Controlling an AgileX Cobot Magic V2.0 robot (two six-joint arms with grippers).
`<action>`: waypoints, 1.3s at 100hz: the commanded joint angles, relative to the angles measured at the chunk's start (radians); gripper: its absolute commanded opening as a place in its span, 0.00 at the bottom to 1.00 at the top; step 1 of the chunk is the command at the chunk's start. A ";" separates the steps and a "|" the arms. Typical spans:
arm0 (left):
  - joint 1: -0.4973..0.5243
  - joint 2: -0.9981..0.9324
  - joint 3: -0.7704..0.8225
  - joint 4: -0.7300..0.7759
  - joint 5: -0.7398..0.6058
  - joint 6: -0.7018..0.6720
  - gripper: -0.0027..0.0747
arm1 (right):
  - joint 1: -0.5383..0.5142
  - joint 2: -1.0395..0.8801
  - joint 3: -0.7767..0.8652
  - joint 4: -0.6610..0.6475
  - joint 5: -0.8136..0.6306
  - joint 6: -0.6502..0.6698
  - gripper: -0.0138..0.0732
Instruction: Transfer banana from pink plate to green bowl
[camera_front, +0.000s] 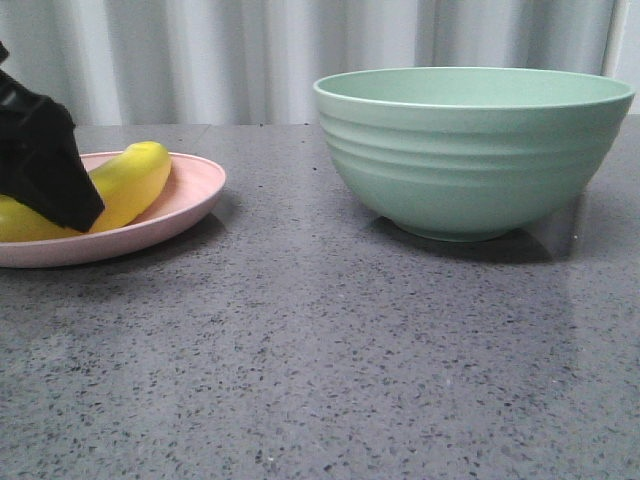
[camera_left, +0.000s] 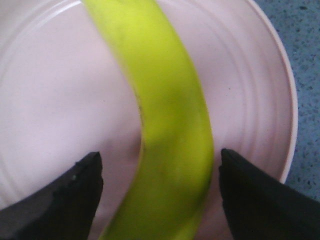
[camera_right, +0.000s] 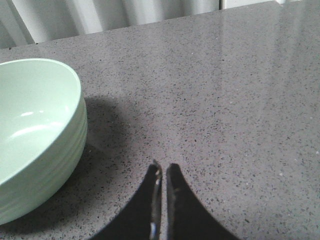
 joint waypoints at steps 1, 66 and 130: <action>-0.007 -0.004 -0.035 -0.009 -0.040 0.002 0.61 | -0.006 0.009 -0.038 0.001 -0.072 -0.007 0.08; -0.011 0.009 -0.130 -0.005 0.047 0.028 0.01 | -0.004 0.009 -0.094 0.013 0.062 -0.007 0.08; -0.347 -0.050 -0.365 -0.016 0.123 0.100 0.01 | 0.199 0.296 -0.507 0.348 0.365 -0.235 0.58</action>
